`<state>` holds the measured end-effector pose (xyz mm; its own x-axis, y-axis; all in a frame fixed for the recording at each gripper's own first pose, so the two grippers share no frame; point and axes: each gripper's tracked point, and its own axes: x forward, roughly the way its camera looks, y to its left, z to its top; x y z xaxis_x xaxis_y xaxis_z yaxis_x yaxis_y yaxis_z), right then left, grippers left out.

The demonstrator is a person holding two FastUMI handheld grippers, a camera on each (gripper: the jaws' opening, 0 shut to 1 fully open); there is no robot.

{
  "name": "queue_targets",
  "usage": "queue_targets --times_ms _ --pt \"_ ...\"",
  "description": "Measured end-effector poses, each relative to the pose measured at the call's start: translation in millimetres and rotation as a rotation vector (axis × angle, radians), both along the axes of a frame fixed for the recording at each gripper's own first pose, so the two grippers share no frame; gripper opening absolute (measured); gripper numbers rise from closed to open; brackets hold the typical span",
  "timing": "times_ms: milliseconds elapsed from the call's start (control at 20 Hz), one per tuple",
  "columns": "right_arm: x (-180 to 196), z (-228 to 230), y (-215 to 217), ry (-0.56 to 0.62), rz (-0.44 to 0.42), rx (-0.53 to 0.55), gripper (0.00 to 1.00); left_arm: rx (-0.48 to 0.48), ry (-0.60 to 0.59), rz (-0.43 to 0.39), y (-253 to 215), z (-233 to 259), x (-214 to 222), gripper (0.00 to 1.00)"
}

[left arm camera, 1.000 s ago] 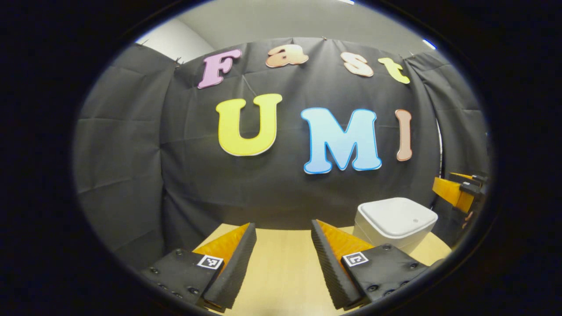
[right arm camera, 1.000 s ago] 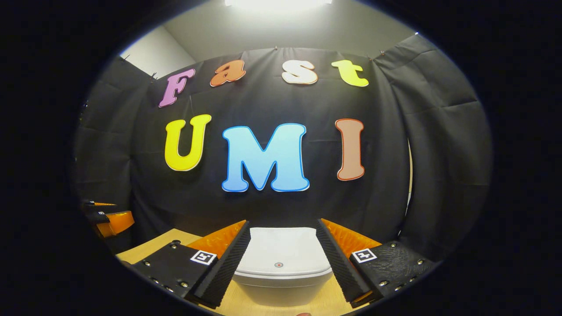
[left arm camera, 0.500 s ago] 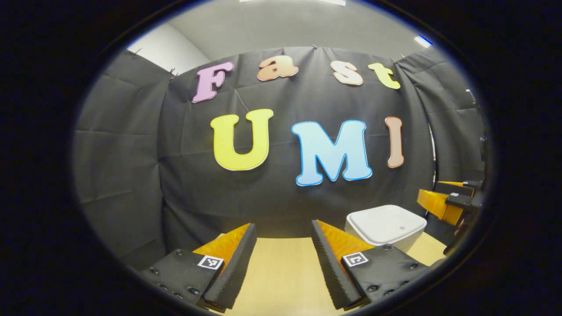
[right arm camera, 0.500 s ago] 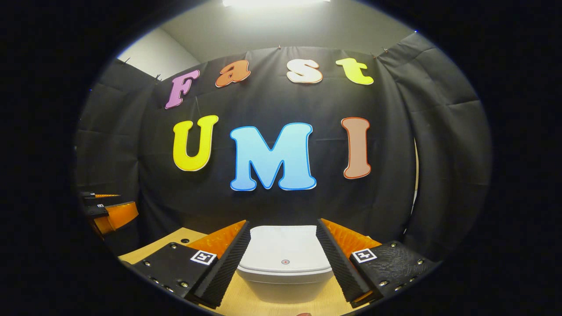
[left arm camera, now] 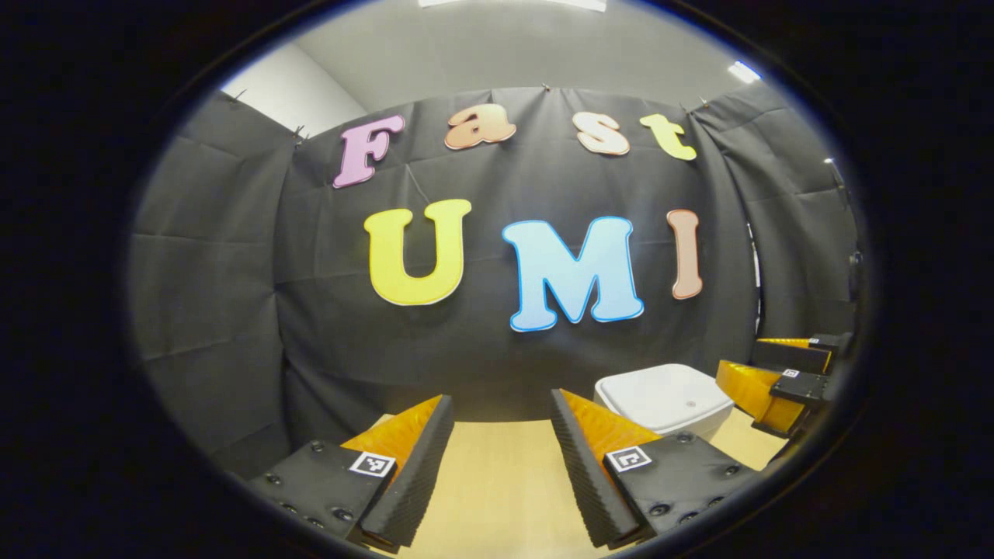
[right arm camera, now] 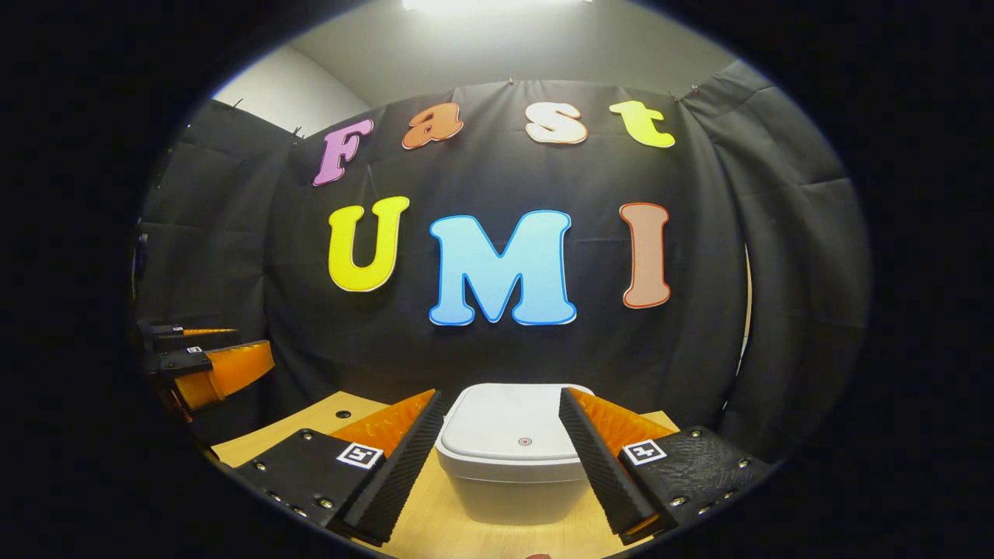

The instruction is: Press the lid of the desktop garbage bin to open it, pick up the crumpled paper on the desktop and throw it into the bin, then pick up the pop can on the desktop and drop it into the bin, and finally close the garbage bin lid.

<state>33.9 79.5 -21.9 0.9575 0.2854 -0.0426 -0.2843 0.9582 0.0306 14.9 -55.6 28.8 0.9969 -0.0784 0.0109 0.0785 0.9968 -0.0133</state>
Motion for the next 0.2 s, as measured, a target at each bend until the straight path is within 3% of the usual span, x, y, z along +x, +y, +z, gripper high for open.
queue_targets --times_ms 200 --pt "-6.2 -2.7 1.3 0.010 0.008 0.000 0.96 -0.013 0.006 0.013 4.1 -4.3 -8.9 0.87"
